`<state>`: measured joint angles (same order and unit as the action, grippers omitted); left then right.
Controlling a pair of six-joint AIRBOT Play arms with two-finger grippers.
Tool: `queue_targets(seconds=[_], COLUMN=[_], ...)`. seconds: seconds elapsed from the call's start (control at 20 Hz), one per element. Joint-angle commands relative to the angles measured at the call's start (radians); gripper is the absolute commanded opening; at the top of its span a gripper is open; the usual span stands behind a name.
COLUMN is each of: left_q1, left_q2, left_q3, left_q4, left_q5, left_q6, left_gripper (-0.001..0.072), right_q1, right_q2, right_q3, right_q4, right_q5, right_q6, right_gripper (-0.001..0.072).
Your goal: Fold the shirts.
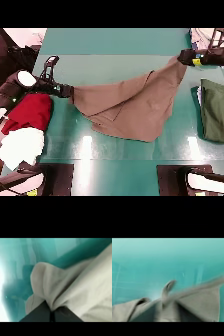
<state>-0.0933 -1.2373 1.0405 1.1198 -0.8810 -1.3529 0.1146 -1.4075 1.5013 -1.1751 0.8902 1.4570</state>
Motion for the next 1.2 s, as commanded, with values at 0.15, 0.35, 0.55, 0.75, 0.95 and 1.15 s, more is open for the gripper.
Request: queue_targets(seconds=[0.15,0.35,0.55,0.75,0.95,1.15], left_q1=[0.014,0.126,0.247,0.247,0.247,0.247], left_q2=[-0.016,-0.016,-0.024,-0.024,-0.024,-0.024], left_q3=[0.053,0.154,0.139,-0.04,-0.245,-0.322], left_q4=[0.122,0.114,0.02,-0.081,-0.177,-0.301], left_q5=[0.055,-0.04,-0.275,-0.314,-0.233,-0.191], left_q6=[-0.001,-0.002,0.003,0.026,0.049,0.102], left_gripper=[0.0548,0.0545,0.0544,0.0545,0.0545,0.0544], right_q1=[-0.037,-0.078,-0.111,-0.113,-0.132,-0.137], right_q2=[-0.093,0.058,0.236,0.375,0.452,0.453], right_q3=[0.163,-0.044,-0.336,-0.541,-0.711,-0.871], right_q4=[0.003,0.003,0.006,0.007,0.129,0.264], right_q5=[0.255,0.368,0.435,0.431,0.443,0.396], right_q6=[-0.005,-0.039,-0.042,-0.015,0.018,0.016], right_gripper=[0.0501,0.0499,0.0437,0.0437,0.0437,0.0437])
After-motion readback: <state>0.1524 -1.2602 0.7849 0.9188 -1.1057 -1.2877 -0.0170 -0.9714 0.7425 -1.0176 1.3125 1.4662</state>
